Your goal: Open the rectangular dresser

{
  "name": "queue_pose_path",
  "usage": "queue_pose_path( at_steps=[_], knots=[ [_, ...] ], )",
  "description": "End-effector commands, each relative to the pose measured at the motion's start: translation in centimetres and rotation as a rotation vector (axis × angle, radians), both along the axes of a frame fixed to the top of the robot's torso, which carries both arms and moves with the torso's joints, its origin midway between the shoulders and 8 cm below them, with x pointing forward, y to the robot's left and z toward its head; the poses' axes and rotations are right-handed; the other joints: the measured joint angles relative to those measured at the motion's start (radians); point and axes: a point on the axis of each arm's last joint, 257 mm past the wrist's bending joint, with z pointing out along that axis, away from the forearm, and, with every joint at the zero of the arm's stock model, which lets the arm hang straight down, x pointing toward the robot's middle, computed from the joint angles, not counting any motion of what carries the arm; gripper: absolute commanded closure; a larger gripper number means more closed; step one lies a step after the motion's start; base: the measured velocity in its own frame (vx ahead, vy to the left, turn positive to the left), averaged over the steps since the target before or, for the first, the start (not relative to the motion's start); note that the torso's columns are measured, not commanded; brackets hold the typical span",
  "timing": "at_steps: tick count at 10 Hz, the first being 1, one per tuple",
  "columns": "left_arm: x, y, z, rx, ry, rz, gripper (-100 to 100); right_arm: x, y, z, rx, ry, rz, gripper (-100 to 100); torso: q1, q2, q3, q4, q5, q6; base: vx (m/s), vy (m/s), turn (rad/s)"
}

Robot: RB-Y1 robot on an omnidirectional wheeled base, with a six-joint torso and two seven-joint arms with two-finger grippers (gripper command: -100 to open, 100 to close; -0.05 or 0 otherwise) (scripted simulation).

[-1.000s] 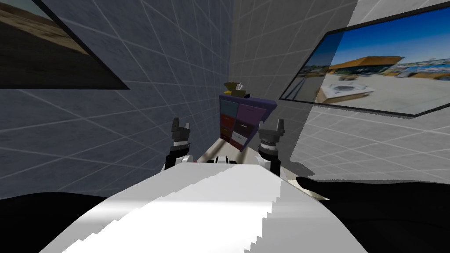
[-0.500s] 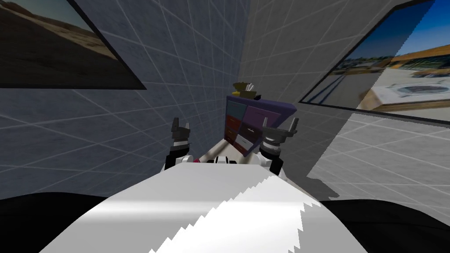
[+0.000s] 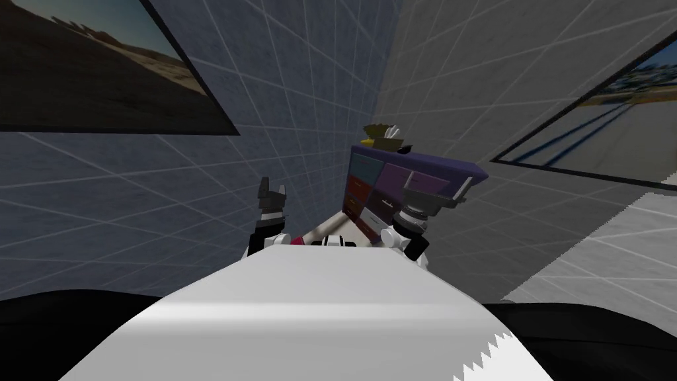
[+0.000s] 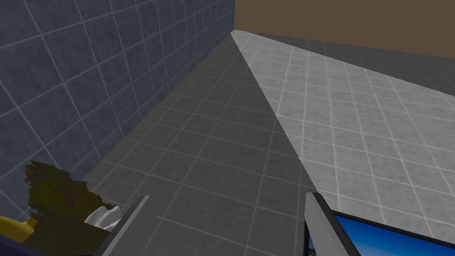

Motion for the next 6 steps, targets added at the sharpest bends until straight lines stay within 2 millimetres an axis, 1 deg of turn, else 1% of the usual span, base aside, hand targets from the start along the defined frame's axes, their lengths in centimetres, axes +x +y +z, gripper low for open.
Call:
queue_pose_path(
  at_steps=[1,2,3,4,5,6],
  knots=[
    [0.0,0.0,0.0,0.0,0.0,0.0,0,-1.1,-1.2,0.8,0.085,-0.076,0.075,-100,-0.001,-0.001,0.0,0.0,0.0,0.0,0.051,-0.039,0.198],
    [0.0,0.0,0.0,0.0,0.0,0.0,0,-1.7,-1.9,1.2,0.132,-0.125,0.121,-100,0.0,0.001,0.0,0.0,0.0,0.001,0.052,-0.038,0.286],
    [0.0,0.0,0.0,0.0,0.0,0.0,0,-1.7,-2.0,1.2,0.139,-0.124,0.122,-100,0.0,0.001,0.0,0.0,0.0,0.0,0.036,-0.04,0.161],
    [0.0,0.0,0.0,0.0,0.0,0.0,0,-2.2,-2.8,1.5,0.191,-0.174,0.168,-100,0.0,0.001,0.001,0.0,0.0,0.001,0.048,-0.049,0.303],
    [0.0,0.0,0.0,0.0,0.0,0.0,0,-2.7,-3.3,1.7,0.229,-0.217,0.208,-100,-0.001,0.0,0.0,0.0,0.0,0.0,0.085,-0.066,0.403],
    [0.0,0.0,0.0,0.0,0.0,0.0,0,-2.8,-3.8,1.6,0.249,-0.223,0.214,-100,-0.001,-0.002,-0.001,-0.001,0.0,0.0,0.055,-0.053,0.188]
  ],
)
